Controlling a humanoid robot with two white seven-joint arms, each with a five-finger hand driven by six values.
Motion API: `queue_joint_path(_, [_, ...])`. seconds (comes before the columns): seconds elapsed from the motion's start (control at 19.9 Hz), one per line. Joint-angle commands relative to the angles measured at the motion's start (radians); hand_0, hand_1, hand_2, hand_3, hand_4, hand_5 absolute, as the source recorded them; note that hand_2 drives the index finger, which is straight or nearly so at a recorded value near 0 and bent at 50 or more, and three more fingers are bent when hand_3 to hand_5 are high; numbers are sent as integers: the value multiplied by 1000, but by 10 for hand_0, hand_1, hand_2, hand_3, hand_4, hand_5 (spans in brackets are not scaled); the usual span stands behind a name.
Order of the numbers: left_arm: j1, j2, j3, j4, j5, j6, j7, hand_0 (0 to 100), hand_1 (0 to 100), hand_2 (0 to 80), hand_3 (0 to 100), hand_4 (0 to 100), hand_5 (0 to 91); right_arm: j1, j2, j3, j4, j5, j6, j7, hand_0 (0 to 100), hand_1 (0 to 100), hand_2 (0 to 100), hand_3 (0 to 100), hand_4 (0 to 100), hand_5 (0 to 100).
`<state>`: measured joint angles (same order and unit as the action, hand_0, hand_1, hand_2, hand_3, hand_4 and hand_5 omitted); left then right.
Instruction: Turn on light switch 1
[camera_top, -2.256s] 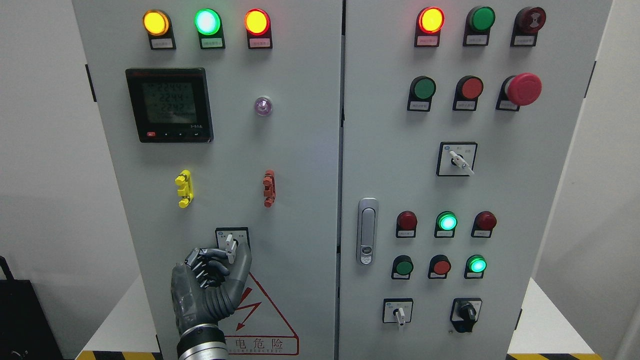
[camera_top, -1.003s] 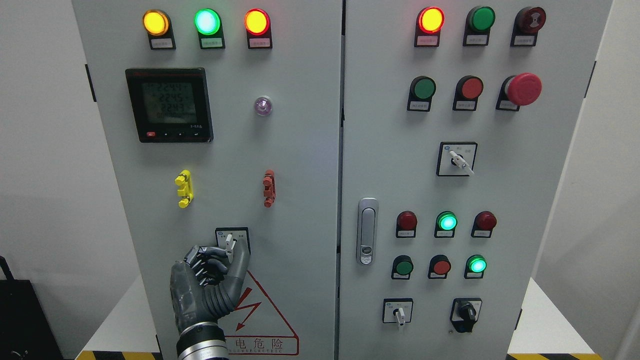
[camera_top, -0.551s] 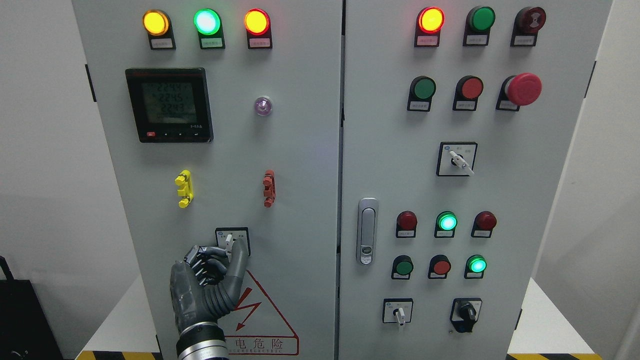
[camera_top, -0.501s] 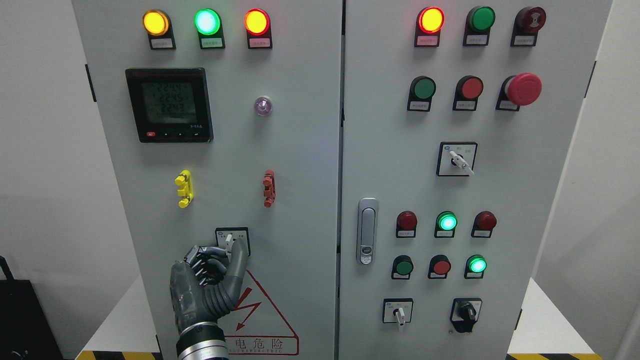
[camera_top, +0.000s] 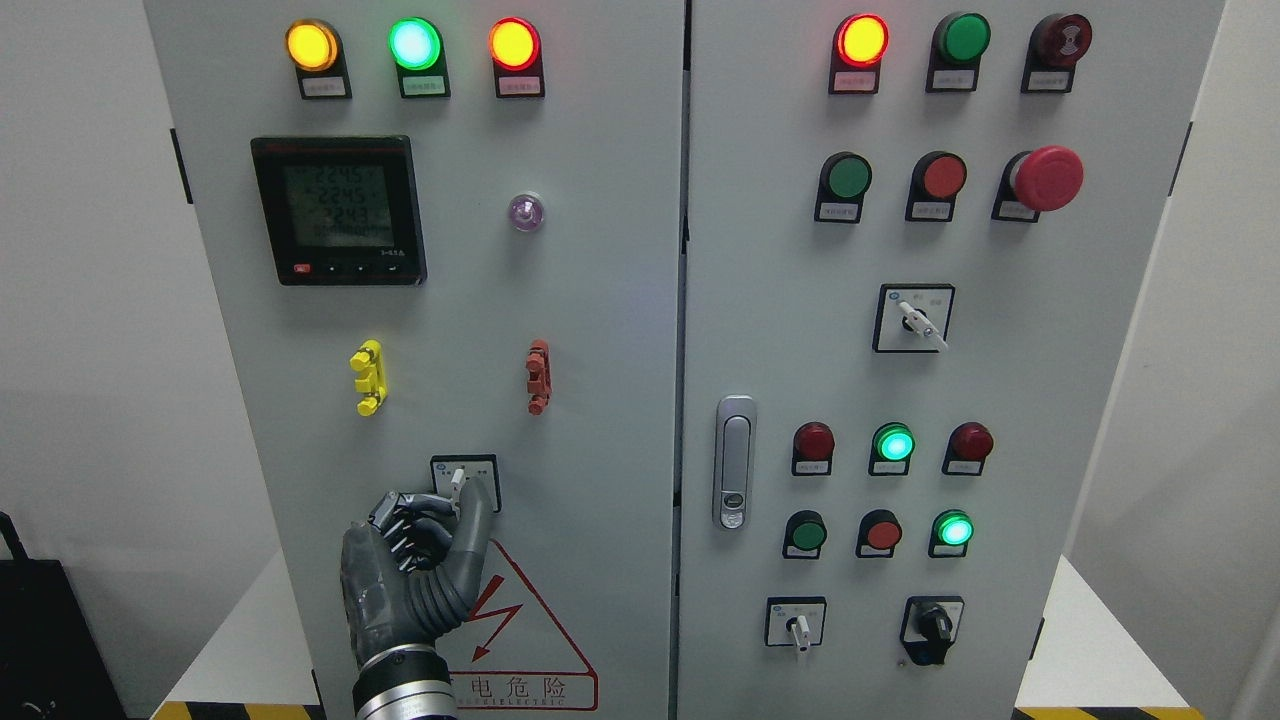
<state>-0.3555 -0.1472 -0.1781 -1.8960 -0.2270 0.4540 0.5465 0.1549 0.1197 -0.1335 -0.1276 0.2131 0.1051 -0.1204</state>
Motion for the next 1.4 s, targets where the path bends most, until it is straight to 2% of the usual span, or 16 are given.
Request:
queue_joint_path(0.0, [1,0,0,2,0,0,0,329,565,636,910,896,809,0,0,0,0,0,-1,-1,54,0,0,0,0,0])
queue_joint_path(0.85, [1,0,-4,3,3,0,-2,402,542,636,917,898,811,0,0,0,0,0,-1,-1,54,0,0,0,0,0])
queue_joint_path(1.35, [1,0,-7,3,5,0,-3,523,542,630,916,897,823,0,0,0,0,0,-1,-1,54,0,0,0,0,0])
